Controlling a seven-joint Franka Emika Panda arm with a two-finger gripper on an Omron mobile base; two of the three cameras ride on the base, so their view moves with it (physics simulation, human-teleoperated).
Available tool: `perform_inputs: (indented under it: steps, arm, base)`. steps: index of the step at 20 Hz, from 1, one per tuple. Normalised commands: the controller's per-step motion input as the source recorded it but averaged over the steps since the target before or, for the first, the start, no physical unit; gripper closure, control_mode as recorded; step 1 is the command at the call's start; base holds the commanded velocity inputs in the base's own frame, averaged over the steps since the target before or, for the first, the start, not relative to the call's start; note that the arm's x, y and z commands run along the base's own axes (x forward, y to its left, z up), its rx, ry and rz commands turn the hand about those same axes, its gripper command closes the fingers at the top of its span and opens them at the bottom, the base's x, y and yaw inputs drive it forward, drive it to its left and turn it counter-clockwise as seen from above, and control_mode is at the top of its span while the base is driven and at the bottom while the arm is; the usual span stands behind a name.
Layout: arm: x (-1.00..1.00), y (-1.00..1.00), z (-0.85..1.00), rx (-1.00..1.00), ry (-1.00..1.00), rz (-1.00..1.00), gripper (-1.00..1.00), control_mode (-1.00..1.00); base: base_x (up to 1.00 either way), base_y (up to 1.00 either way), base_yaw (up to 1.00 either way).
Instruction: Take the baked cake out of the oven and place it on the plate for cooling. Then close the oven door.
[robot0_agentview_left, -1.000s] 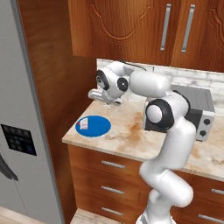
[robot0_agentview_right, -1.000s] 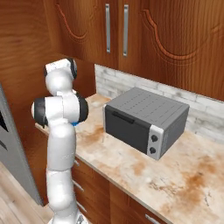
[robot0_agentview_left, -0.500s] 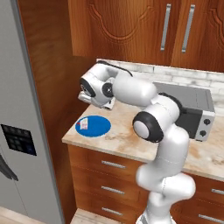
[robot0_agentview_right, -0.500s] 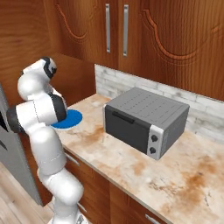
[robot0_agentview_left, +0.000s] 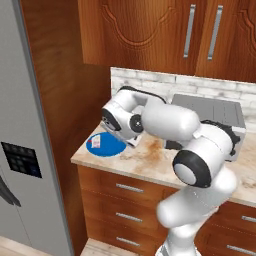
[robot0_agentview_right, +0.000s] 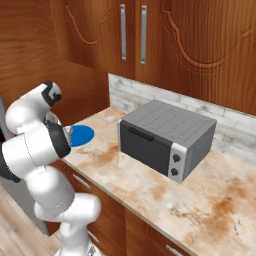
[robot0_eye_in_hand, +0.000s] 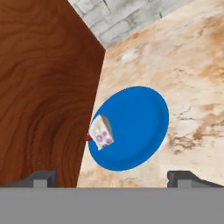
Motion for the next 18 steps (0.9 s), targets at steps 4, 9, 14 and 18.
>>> perform_inputs:
  steps: [4,9,14,18]
  arm:
    - [-1.0,-0.95,-0.01,0.44,-0.02,0.0,-1.0,-1.0]
    - [-1.0,-0.64,-0.34,0.23,-0.05,-0.02,-1.0,-1.0]
    - [-0.73,0.0,-0.02,-0.02,-0.19,0.0,-1.0,-1.0]
    - [-0.7,0.02,0.13,0.0,-0.07,0.0,-1.0,-1.0]
  base:
    - [0.0,0.0,0.0]
    - [0.0,0.0,0.0]
    - [0.0,0.0,0.0]
    - [0.0,0.0,0.0]
